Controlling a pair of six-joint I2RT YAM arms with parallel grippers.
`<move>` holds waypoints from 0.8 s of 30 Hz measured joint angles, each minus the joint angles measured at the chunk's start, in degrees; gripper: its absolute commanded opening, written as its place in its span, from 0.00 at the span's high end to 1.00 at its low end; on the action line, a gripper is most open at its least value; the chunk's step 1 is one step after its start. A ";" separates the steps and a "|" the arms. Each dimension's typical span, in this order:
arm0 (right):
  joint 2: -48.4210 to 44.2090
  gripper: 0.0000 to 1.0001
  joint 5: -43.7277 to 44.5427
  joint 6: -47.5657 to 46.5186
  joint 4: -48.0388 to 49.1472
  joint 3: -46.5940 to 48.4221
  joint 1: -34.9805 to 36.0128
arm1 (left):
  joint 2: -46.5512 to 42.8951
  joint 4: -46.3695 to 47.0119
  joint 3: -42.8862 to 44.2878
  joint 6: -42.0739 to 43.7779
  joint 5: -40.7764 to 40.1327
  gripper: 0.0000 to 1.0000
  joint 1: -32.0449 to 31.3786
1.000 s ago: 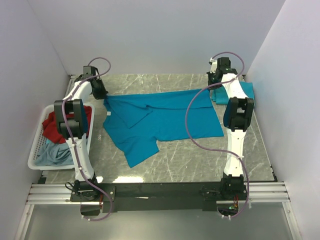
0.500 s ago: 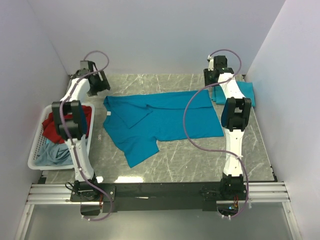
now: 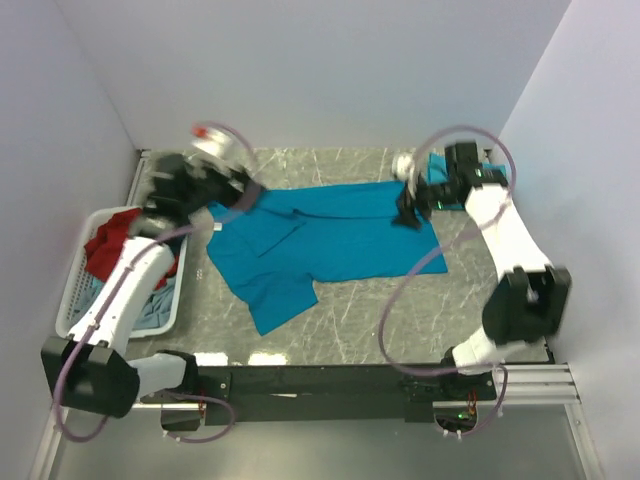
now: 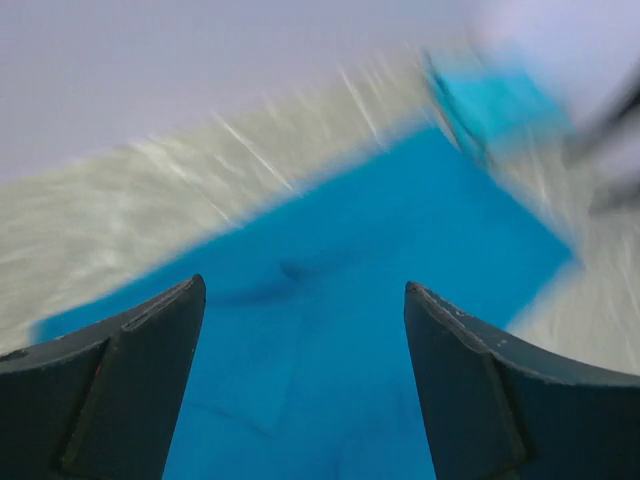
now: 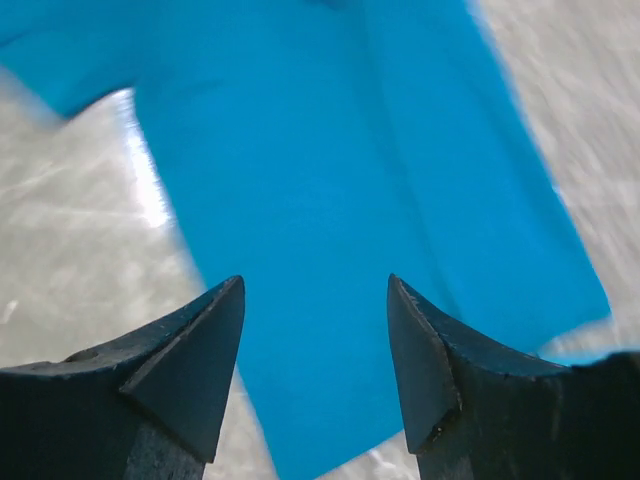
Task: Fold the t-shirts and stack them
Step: Fold the tshirt
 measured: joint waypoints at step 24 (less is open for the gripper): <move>-17.25 0.36 -14.43 -31.56 -11.17 -31.52 -12.50 | -3.32 -25.66 -31.87 44.02 -21.51 0.36 -52.85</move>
